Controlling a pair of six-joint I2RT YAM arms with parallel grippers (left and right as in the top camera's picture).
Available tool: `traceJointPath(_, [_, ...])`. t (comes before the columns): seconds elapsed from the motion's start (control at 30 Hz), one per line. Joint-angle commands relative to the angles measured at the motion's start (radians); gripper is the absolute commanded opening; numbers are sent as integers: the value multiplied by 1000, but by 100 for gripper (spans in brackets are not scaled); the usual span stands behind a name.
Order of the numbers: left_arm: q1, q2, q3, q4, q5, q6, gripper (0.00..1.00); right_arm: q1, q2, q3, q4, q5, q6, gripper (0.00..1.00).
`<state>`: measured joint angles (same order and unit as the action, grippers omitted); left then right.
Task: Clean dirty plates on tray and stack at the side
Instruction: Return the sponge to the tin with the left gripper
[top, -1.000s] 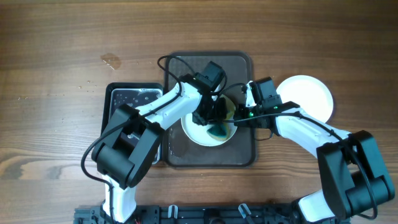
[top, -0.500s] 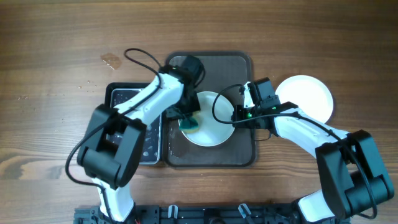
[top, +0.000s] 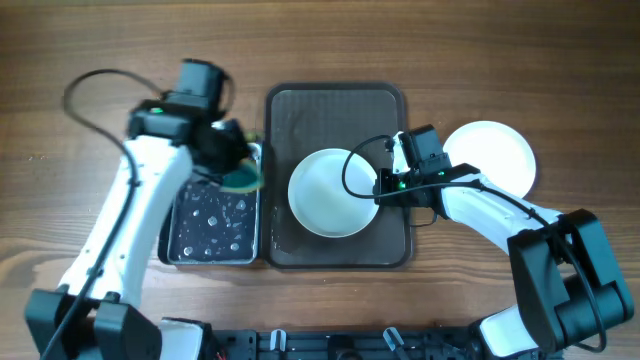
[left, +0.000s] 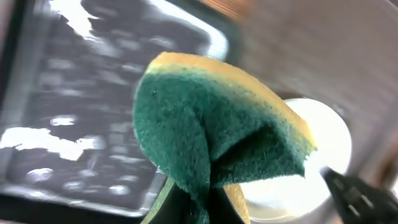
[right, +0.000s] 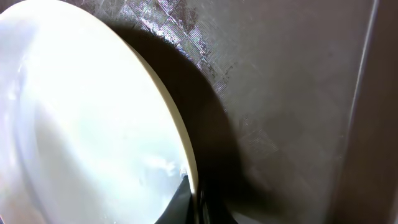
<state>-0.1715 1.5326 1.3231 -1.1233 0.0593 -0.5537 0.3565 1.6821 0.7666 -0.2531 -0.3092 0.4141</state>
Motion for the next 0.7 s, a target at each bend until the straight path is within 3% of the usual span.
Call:
traceJointPath(0.0, [67, 8, -70, 22, -158, 4, 4, -6, 21, -22, -21, 47, -48, 4])
traceJointPath(0.2, [98, 8, -362, 303, -124, -7, 4, -6, 21, -22, -24, 47, -50, 4])
traceJointPath(0.37, [98, 3, -408, 343, -116, 1, 16, -6, 21, -22, -25, 50, -78, 5])
traceJointPath(0.4, [98, -4, -405, 338, -116, 1, 20, -6, 21, -22, -25, 50, -78, 4])
traceJointPath(0.57, [98, -72, -332, 266, -74, 30, 64, -6, 21, -18, -80, 50, -87, 4])
traceJointPath(0.67, [103, -126, -274, 190, -71, 26, 68, -6, 5, 18, -167, 50, -125, 4])
